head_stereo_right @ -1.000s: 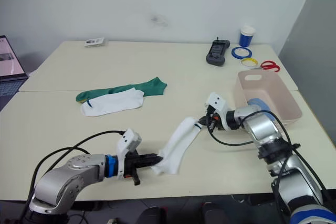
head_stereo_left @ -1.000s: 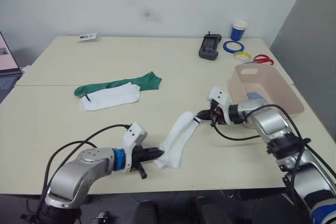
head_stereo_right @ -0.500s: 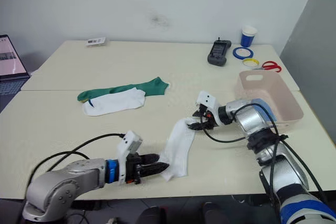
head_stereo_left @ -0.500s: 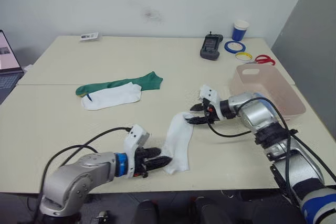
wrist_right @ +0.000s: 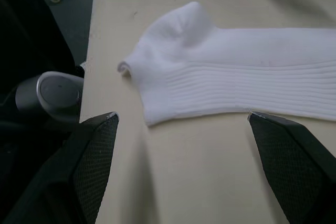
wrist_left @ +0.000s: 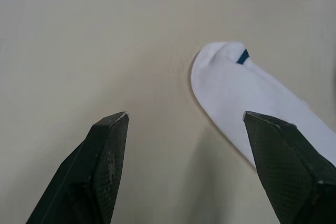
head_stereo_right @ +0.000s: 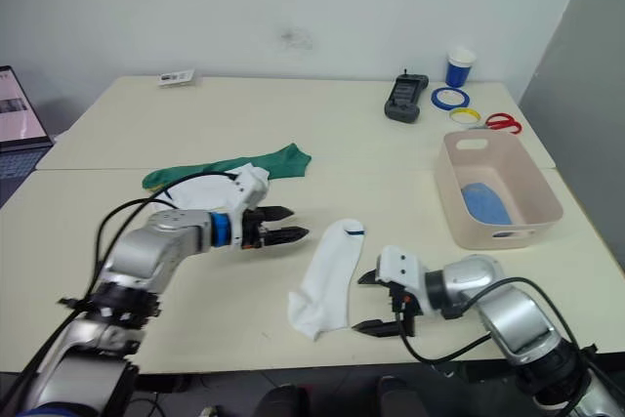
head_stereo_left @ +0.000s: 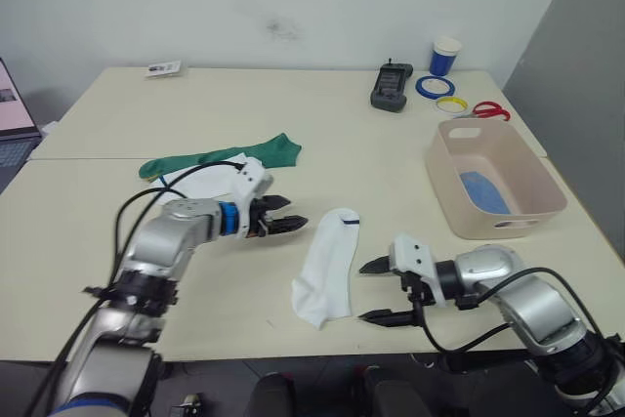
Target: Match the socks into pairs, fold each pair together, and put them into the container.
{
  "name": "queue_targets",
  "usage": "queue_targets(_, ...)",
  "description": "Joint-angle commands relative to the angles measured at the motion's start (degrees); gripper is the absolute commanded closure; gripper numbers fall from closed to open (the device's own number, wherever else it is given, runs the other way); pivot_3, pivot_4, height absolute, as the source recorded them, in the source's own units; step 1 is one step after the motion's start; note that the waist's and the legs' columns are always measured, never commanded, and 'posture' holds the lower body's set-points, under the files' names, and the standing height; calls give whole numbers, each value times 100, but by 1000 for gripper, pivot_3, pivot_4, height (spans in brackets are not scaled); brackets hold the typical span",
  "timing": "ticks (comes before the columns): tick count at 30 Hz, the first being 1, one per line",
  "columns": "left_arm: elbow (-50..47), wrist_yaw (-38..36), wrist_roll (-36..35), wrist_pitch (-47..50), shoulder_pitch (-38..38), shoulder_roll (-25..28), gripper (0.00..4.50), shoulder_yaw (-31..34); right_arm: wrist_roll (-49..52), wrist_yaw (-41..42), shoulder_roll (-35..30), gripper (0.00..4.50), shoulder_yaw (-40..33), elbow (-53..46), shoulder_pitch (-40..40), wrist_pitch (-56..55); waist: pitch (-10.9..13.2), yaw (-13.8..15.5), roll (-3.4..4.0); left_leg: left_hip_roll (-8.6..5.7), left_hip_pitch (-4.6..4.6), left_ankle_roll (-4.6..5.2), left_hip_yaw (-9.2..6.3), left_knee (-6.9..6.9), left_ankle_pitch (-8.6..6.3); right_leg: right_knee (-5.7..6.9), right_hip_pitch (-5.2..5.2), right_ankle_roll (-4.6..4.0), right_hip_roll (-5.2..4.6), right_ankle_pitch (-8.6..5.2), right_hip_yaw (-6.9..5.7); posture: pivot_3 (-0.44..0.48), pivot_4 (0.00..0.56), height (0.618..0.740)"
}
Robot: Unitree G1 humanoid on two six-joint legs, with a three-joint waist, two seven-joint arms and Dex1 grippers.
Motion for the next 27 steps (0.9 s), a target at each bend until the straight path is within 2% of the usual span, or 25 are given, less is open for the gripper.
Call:
queue_targets(1,705,-91,357,-625,-472,-358,891,-129,-299,-194,97,255,325,92,-30,-362,0,-3,-1,2,-1,0,0,0,0,1,-2,0,4,0,0,0,150,740)
queue_targets(5,1070,-312,505,-766,-703,-757,891,-208,-536,-292,308,255,568,427,-212,-746,0,-15,-1,1,-2,0,5,0,0,0,-1,0,8,0,0,0,150,740)
queue_targets(7,1142,-411,644,-804,-687,-846,1277,-315,-774,-376,392,212,700,631,-290,-1032,0,-19,0,2,-2,0,4,0,0,1,-1,0,9,0,0,0,150,740)
queue_targets(8,1166,-452,704,-825,-676,-865,1515,-343,-850,-401,417,405,734,708,-308,-1122,0,-17,0,2,-1,1,4,0,0,1,-1,0,10,0,-1,0,150,740)
queue_targets(10,1187,-538,886,-961,-618,-844,2148,-453,-940,-406,436,871,779,825,-334,-1232,0,-17,-1,4,-1,0,2,0,0,2,-1,0,12,0,-2,0,150,740)
queue_targets(17,937,-515,1028,-871,-379,-776,4443,-350,-977,-309,321,3408,699,856,-213,-1511,-1,-11,-2,4,2,0,3,0,0,3,1,0,11,0,-1,0,150,740)
queue_targets(20,816,-421,1013,-798,-284,-682,4500,-228,-860,-224,218,4474,576,777,-204,-1572,-1,-13,-2,4,3,0,3,1,0,3,3,0,10,0,-1,0,150,740)
queue_targets(22,478,-374,933,-624,-82,-545,4500,-94,-724,-105,84,4474,432,679,-213,-1646,-1,-20,-2,5,4,0,2,0,0,3,3,0,11,0,1,0,150,740)
queue_targets(27,-1375,91,595,73,1161,-161,4500,472,-351,565,-424,4474,-13,876,-517,-1972,-1,-67,-1,17,11,0,-9,-1,0,5,1,0,1,0,10,0,150,740)
